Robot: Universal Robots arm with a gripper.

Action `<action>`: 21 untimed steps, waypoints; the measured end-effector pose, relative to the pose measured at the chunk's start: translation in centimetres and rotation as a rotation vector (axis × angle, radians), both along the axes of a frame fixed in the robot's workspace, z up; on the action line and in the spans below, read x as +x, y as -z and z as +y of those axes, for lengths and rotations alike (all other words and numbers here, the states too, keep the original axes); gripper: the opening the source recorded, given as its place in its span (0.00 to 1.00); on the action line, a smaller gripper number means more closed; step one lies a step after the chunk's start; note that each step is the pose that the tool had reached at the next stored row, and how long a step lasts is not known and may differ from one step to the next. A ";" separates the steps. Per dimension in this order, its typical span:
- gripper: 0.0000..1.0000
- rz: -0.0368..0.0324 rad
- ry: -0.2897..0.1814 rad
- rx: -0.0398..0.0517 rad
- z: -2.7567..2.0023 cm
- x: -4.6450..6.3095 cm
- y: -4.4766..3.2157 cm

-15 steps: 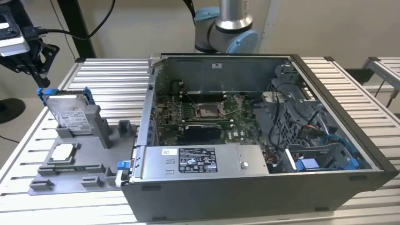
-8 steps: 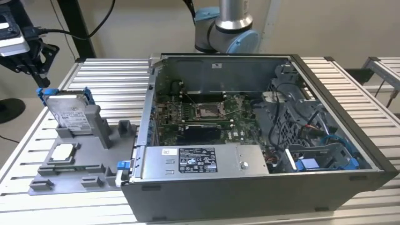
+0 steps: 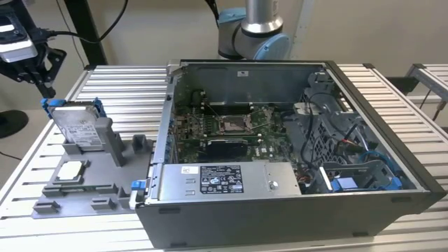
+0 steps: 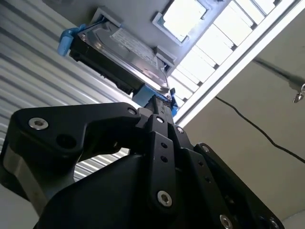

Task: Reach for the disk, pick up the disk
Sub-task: 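Reach for the disk, then pick up the disk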

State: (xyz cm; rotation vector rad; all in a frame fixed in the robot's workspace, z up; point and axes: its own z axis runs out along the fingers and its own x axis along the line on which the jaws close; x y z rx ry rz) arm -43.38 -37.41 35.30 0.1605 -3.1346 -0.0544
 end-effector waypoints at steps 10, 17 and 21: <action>0.00 -0.0001 -0.124 -0.0008 0.00 0.0 -0.03; 0.00 -0.0001 -0.216 -0.0012 0.00 0.0 -0.04; 0.00 0.0000 -0.273 -0.0018 0.00 -0.1 -0.04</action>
